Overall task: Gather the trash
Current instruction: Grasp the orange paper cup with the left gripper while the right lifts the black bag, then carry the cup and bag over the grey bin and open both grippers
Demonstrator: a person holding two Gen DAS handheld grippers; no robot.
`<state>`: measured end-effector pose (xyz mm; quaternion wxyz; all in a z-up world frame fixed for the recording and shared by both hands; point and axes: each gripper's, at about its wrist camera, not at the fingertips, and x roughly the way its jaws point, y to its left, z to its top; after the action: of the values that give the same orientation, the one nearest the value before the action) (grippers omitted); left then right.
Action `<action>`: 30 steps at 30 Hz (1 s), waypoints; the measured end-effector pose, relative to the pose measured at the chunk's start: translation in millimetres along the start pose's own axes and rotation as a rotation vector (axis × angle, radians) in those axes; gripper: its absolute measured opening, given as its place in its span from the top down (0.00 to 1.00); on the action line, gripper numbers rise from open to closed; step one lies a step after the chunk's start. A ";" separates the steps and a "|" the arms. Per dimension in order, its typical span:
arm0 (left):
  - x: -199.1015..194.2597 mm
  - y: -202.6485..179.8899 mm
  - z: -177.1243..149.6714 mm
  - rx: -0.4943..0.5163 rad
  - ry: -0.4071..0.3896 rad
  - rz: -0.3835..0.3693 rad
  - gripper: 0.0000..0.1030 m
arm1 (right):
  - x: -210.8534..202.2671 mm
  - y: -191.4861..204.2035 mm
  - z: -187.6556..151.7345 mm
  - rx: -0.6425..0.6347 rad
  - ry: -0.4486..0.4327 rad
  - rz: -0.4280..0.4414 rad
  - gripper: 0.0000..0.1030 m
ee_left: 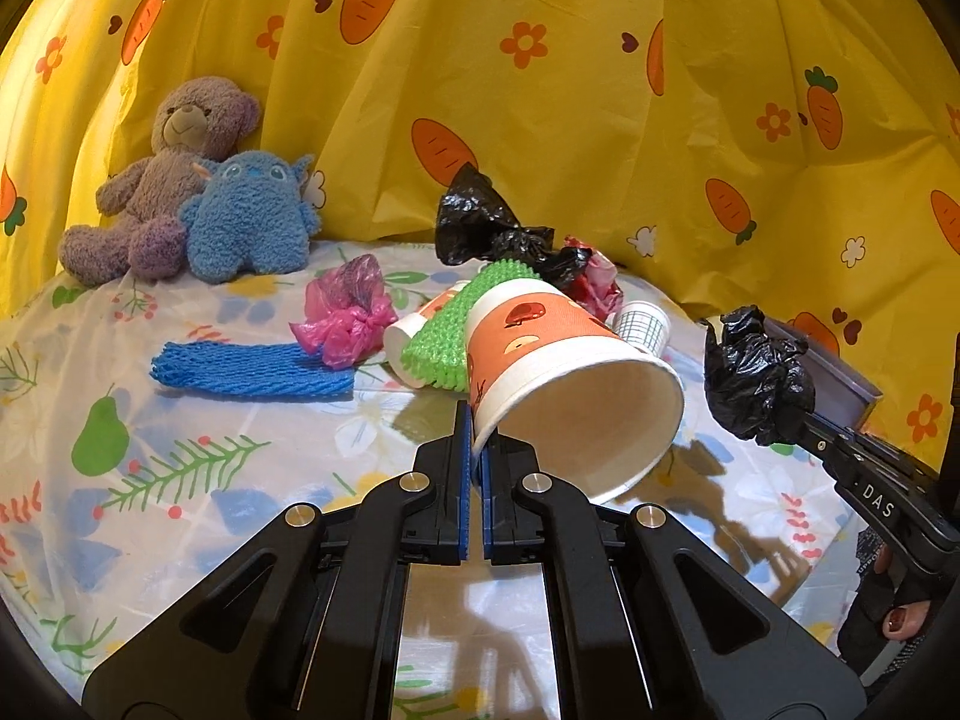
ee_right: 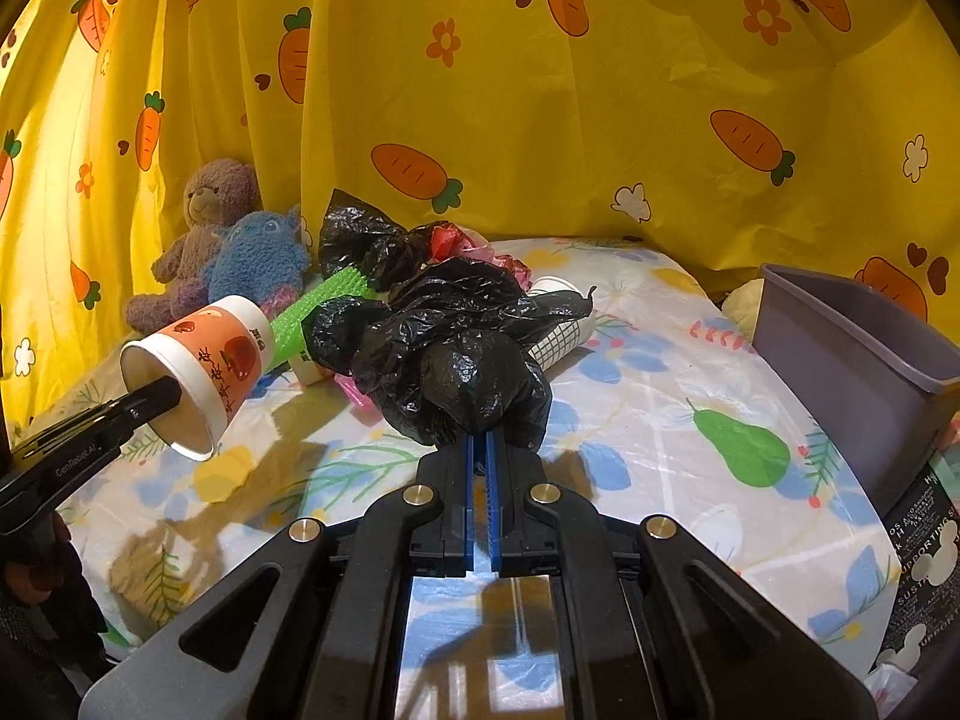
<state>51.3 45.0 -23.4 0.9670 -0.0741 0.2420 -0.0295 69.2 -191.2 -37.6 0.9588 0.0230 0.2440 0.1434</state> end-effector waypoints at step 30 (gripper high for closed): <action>61.1 -170.5 47.3 0.155 0.001 -0.359 0.98 | -48.7 -125.0 30.8 0.115 -0.151 -0.283 0.96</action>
<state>124.0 -122.9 16.3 0.9489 -0.0415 0.2224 -0.2202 75.8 -324.0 -2.3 0.9822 0.0541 0.1797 -0.0094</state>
